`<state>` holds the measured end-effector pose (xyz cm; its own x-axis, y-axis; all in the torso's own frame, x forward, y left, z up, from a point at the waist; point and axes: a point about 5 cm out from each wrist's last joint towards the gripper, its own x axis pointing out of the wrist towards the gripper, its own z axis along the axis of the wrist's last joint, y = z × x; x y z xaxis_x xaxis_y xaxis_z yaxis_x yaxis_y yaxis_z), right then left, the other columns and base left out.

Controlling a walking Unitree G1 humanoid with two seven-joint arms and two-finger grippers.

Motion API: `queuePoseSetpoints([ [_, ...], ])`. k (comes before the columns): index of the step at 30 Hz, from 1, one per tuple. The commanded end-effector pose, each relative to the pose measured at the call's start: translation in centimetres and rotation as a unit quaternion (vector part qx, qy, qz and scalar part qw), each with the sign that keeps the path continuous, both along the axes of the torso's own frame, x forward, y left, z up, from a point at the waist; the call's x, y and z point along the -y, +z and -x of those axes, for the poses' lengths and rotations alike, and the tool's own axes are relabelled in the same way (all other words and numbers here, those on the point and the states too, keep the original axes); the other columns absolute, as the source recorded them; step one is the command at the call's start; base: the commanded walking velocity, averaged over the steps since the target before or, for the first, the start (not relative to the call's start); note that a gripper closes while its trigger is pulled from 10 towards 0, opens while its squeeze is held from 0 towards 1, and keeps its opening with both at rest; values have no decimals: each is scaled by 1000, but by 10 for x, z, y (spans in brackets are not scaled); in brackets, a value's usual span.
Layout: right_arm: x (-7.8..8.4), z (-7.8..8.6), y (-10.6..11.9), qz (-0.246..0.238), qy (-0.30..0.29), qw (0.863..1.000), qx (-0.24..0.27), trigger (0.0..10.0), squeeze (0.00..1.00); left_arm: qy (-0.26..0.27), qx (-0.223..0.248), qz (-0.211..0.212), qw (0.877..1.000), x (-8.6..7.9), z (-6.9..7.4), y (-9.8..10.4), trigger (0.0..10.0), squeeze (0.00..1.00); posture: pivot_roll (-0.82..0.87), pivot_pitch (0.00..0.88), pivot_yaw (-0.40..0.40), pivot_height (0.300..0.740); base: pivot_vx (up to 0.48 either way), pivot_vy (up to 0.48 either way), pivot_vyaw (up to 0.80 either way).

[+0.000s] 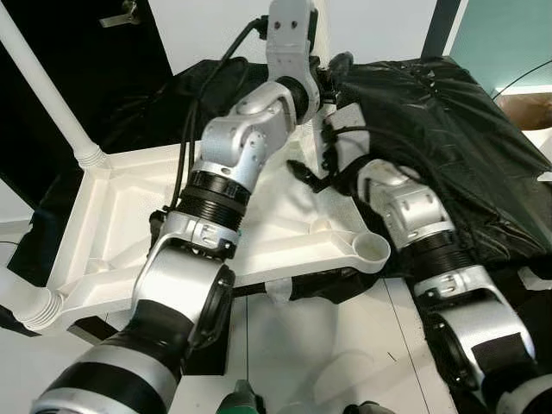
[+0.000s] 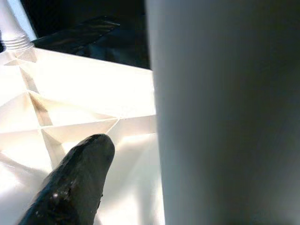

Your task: Building children table

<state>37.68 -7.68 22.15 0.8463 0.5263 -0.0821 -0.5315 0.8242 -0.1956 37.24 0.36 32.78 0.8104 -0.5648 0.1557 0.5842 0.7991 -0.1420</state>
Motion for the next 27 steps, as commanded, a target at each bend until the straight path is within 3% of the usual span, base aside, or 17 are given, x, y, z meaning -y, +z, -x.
queuePoseSetpoints([
  [1,-10,2,-5,12,-8,1000,9,10000,0,8,20,-4,1000,11,6,12,10000,0,44,10,40,740,0,0,0],
  [7,-20,4,-11,18,-44,999,27,10000,0,37,3,1,999,19,7,10,10000,0,46,8,40,740,0,0,0],
  [14,-20,3,-21,30,-73,996,41,10000,0,43,5,6,999,26,12,13,10000,0,55,6,39,740,0,0,0],
  [15,-21,3,-22,29,-71,996,39,9373,0,44,6,6,999,27,13,13,10000,0,56,6,39,740,0,0,0],
  [16,-21,3,-22,29,-71,996,39,9373,0,44,6,6,999,27,13,13,10000,0,56,6,39,740,0,0,0],
  [17,-21,3,-24,30,-72,996,40,3961,0,44,6,7,999,29,14,14,10000,0,55,5,40,740,0,0,0],
  [19,-20,3,-26,32,-76,996,40,0,0,46,6,7,999,30,15,14,10000,0,55,7,40,740,0,0,0],
  [27,-18,2,-27,31,-84,995,41,0,0,48,6,4,999,32,15,14,10000,0,53,8,40,740,0,0,0],
])
